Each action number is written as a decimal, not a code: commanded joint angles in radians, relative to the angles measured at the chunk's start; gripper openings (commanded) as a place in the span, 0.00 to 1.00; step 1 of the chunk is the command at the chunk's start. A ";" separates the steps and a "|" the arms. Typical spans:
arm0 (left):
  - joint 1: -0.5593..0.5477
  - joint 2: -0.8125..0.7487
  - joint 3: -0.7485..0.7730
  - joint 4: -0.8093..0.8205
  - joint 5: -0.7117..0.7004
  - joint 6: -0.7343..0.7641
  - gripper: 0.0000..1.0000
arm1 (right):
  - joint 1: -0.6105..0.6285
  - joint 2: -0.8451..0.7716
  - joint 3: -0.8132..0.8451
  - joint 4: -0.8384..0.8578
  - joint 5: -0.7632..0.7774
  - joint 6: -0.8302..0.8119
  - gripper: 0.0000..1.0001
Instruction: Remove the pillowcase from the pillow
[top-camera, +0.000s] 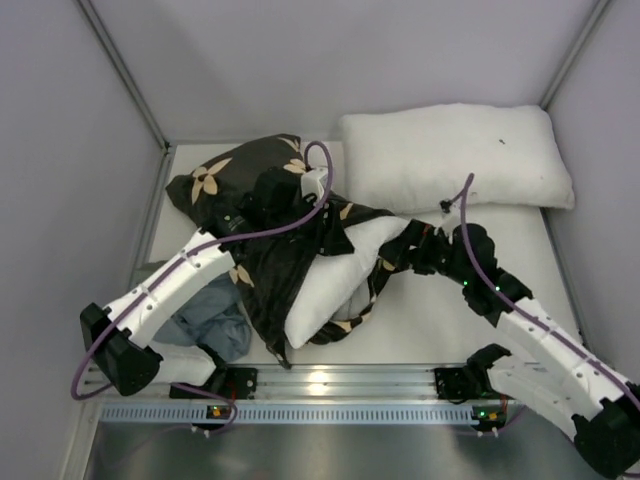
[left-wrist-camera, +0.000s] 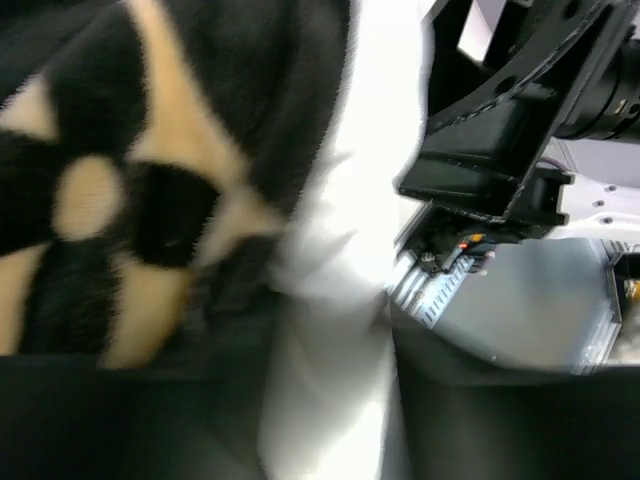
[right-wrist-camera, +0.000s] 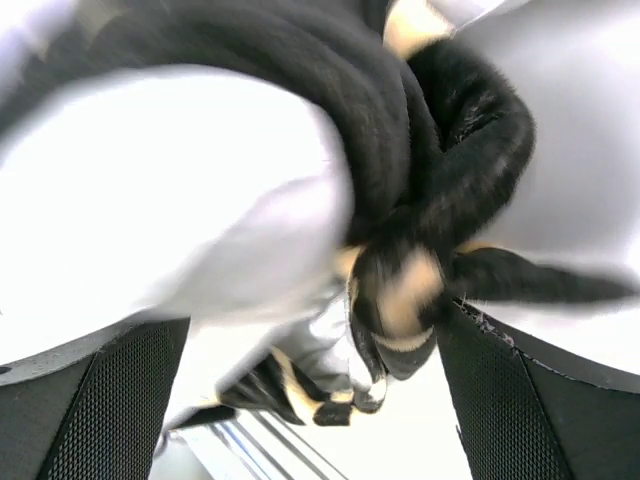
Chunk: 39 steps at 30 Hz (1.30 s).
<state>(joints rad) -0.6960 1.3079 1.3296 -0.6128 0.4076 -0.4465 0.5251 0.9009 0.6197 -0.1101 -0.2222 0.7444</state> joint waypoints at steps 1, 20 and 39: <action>-0.048 0.008 0.003 0.133 0.047 0.043 0.66 | -0.062 -0.137 -0.002 -0.097 0.056 0.056 0.99; -0.076 0.421 0.583 -0.146 -0.122 0.238 0.86 | -0.211 -0.249 -0.178 -0.200 -0.140 0.134 1.00; -0.152 0.631 0.588 -0.208 -0.119 0.285 0.85 | -0.344 -0.165 -0.244 -0.025 -0.353 0.157 1.00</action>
<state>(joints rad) -0.8360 1.9263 1.9038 -0.8146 0.3077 -0.1837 0.1989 0.7258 0.3855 -0.2375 -0.5224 0.8860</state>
